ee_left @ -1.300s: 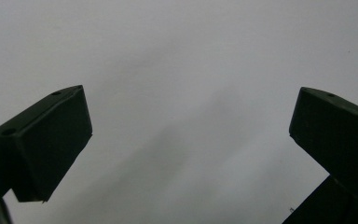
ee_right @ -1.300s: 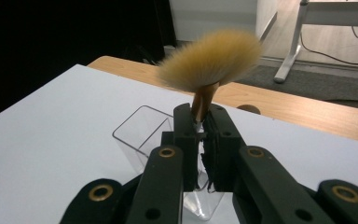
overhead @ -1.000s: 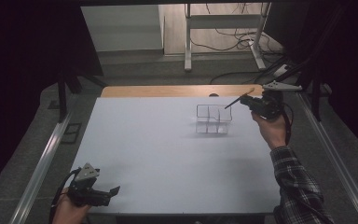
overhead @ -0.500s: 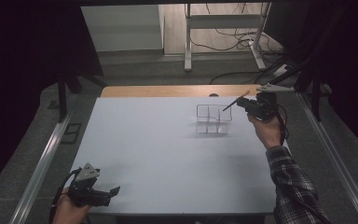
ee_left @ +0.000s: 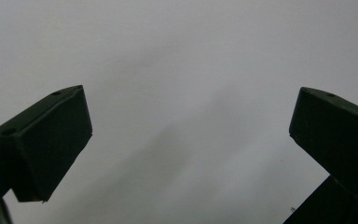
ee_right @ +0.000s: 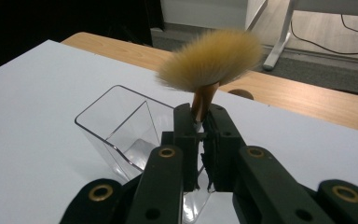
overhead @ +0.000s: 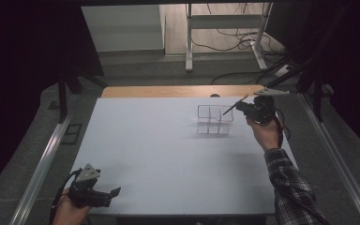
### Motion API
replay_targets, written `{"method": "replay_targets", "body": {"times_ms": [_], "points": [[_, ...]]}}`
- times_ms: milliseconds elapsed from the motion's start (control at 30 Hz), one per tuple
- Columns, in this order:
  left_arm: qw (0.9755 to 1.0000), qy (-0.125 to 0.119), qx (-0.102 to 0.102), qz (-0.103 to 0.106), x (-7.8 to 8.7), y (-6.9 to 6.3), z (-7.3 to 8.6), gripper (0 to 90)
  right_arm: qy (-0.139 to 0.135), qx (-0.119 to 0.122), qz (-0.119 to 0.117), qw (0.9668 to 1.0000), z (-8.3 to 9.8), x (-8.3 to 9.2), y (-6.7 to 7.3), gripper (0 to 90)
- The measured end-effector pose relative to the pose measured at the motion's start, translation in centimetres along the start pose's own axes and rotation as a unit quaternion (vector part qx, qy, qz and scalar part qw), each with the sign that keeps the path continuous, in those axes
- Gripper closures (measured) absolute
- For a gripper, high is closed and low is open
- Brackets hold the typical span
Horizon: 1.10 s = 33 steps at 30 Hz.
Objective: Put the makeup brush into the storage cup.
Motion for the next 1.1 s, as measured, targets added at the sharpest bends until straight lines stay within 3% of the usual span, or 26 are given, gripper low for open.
{"method": "replay_targets", "body": {"times_ms": [900, 1100], "points": [[1.0000, 0.002, -0.001, 0.002, -0.1, 0.0, 0.0, 0.0, 0.037, -0.005, 0.004, 0.9993, 2.7, -2.5, -0.3, 84.5], [1.0000, 0.003, -0.002, 0.002, -0.1, 0.0, 0.0, 0.0, 0.047, -0.006, -0.004, 0.9989, 2.9, -2.7, -0.4, 83.3]]}}
Point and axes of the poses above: each handheld gripper's, and its own axes: x roughly backward along the jaws, z roughly out of its underside, y roughly to its left, the point moved 1 cm from there along -x, roughly forward along the jaws, and after that the axes turned 9 degrees about -x, right-handed, at the moved point
